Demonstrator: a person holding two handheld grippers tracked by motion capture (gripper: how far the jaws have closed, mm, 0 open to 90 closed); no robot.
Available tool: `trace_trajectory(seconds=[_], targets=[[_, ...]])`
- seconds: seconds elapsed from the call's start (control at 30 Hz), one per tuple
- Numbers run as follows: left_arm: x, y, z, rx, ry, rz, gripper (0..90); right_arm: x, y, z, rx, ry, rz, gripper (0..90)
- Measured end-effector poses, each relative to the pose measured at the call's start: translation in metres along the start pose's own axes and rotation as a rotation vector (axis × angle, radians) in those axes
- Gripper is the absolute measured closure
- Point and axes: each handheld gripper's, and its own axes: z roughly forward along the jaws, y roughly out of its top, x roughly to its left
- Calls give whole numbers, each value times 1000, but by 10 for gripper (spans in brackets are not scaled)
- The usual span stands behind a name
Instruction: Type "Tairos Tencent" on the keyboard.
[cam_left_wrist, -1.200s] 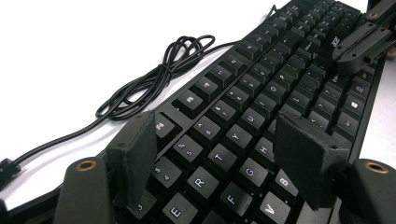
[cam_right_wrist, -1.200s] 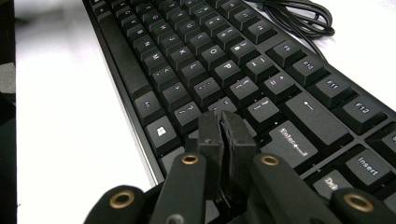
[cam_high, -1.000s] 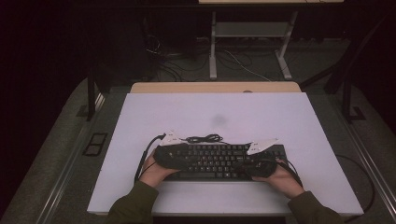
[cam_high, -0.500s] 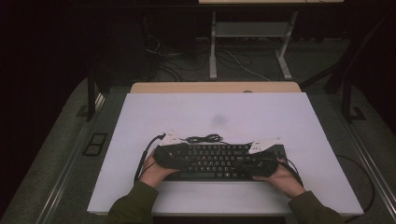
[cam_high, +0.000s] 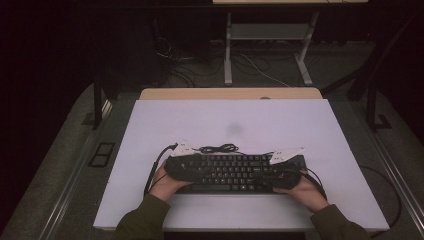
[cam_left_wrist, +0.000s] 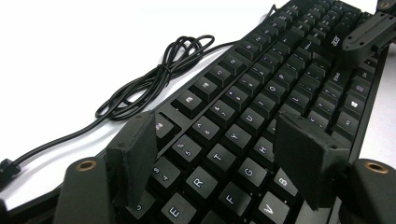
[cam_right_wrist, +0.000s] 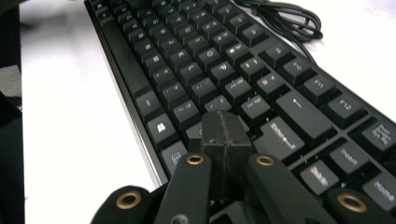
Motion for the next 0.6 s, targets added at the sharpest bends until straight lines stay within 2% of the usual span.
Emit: trace_trajectory(seconds=[0.1, 0.3, 0.6], targets=[[0, 0, 0, 3, 0, 2, 302, -1, -1, -2, -6, -7, 5, 895], [-1, 0, 0, 0, -3, 0, 312, -1, -2, 2, 27, -20, -12, 895], [-1, 0, 0, 6, -6, 1, 363, 0, -3, 3, 43, -14, -22, 896]])
